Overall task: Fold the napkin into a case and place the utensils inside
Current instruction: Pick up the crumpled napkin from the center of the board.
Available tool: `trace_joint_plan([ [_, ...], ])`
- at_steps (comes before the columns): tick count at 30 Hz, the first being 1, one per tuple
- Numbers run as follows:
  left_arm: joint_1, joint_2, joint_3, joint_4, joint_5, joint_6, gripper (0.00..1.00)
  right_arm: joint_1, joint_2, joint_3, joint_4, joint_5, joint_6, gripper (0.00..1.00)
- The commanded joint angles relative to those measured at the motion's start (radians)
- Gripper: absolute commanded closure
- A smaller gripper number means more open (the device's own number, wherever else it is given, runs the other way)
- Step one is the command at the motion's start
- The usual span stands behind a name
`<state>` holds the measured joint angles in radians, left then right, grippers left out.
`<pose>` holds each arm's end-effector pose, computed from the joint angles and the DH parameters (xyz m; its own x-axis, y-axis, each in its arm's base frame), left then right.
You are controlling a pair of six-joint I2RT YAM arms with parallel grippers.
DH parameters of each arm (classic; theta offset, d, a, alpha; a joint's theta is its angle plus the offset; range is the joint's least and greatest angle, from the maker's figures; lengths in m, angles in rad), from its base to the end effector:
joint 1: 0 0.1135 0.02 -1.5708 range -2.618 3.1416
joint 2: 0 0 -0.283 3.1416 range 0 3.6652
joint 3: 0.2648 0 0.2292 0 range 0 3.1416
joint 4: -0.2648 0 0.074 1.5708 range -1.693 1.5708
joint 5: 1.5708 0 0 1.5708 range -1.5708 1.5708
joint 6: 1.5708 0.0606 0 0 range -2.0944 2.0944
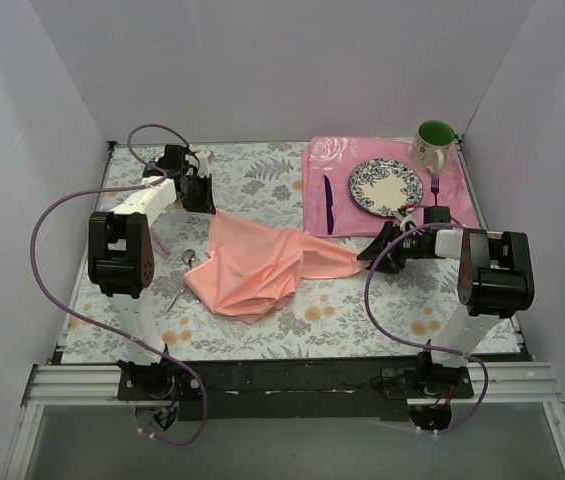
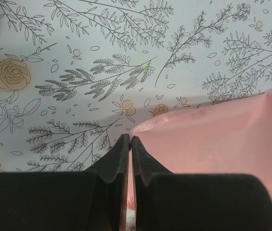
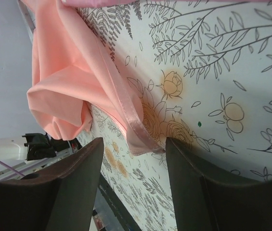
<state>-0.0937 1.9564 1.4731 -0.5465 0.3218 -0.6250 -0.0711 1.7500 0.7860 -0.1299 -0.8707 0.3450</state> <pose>0.4143 -0.0582 0.2133 -0.8389 -0.4787 -0.2590 -0.2958 0.8005 -0.5212 0.3003 0.0251 0.1440 -0.9369 0.2852 -0.2022 0.0133 0.6069 0.7947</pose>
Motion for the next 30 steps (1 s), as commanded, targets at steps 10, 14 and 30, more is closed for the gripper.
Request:
trace_joint_plan([
  [10,0.0,0.018,0.033,-0.001,0.005,0.008,1.0,-0.047,0.083,0.122,-0.056,-0.043,-0.15,0.36],
  [14,0.0,0.021,0.033,0.0,0.006,0.004,1.0,-0.038,0.074,0.061,-0.059,-0.111,-0.14,0.4],
  [30,0.0,0.029,0.044,0.0,0.023,-0.008,1.0,-0.019,0.069,0.14,-0.013,-0.133,-0.095,0.72],
])
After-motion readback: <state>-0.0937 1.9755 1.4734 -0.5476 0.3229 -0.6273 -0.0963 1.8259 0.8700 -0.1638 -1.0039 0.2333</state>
